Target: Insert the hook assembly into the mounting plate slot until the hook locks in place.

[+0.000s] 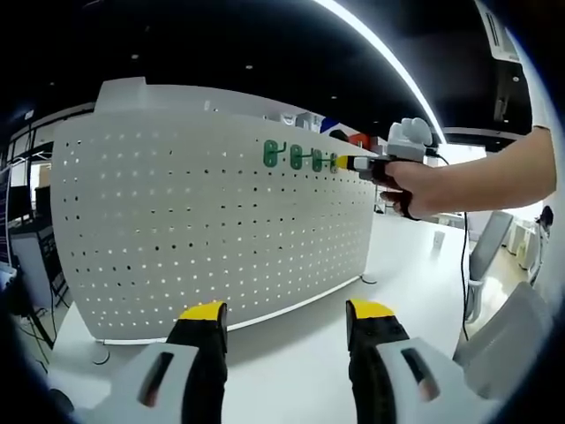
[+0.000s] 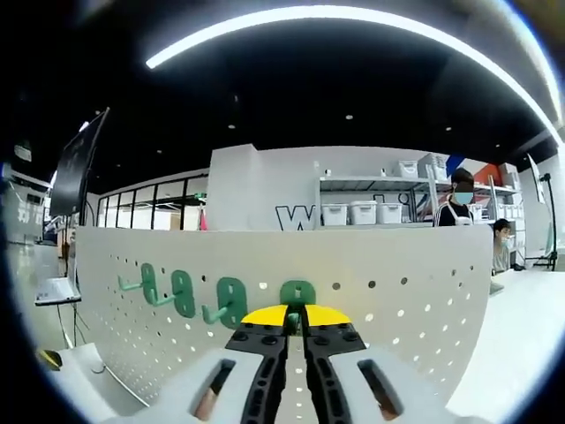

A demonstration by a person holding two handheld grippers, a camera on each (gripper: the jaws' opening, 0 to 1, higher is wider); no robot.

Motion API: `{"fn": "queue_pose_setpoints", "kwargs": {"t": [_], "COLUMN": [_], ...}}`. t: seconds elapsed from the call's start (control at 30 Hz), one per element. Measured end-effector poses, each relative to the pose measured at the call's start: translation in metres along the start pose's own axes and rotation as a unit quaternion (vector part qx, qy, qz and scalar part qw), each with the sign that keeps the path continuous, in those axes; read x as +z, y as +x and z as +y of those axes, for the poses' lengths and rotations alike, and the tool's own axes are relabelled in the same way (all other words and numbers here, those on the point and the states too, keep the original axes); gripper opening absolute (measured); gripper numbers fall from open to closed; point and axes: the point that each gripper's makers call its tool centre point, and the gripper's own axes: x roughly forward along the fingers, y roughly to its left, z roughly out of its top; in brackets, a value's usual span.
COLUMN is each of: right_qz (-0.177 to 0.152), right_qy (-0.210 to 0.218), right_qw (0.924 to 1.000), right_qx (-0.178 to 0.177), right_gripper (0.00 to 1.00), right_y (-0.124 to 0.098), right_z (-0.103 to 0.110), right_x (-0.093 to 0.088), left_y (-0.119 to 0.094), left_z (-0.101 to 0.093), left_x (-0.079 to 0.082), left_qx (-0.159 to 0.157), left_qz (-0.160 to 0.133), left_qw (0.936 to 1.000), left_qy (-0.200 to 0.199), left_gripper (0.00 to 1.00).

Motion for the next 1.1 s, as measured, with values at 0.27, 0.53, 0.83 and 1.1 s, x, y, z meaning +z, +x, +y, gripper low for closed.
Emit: {"fn": "queue_pose_setpoints", "kwargs": {"t": [0.27, 0.53, 0.83, 1.1], "right_qz": [0.004, -0.007, -0.006, -0.003], "right_qy": [0.002, 0.008, -0.019, -0.022], "right_qw": [0.9994, 0.9975, 0.9922, 0.9898], "right_qx": [0.035, 0.07, 0.123, 0.141], "right_gripper": [0.11, 0.28, 0.44, 0.47], "right_y": [-0.002, -0.011, -0.025, -0.031], "right_z": [0.006, 0.01, 0.02, 0.026], "right_x": [0.0, 0.002, 0.001, 0.0], "left_y": [0.002, 0.003, 0.003, 0.004], "left_z": [-0.001, -0.003, -0.003, -0.006], "left_x": [0.0, 0.001, 0.0, 0.002], "left_qx": [-0.006, -0.009, -0.01, -0.013], "left_qz": [0.001, 0.0, -0.001, -0.003], "left_qw": [1.0, 1.0, 0.9999, 0.9999], "left_qy": [0.0, 0.001, -0.006, -0.003], "left_gripper": [0.56, 0.56, 0.57, 0.57]}}
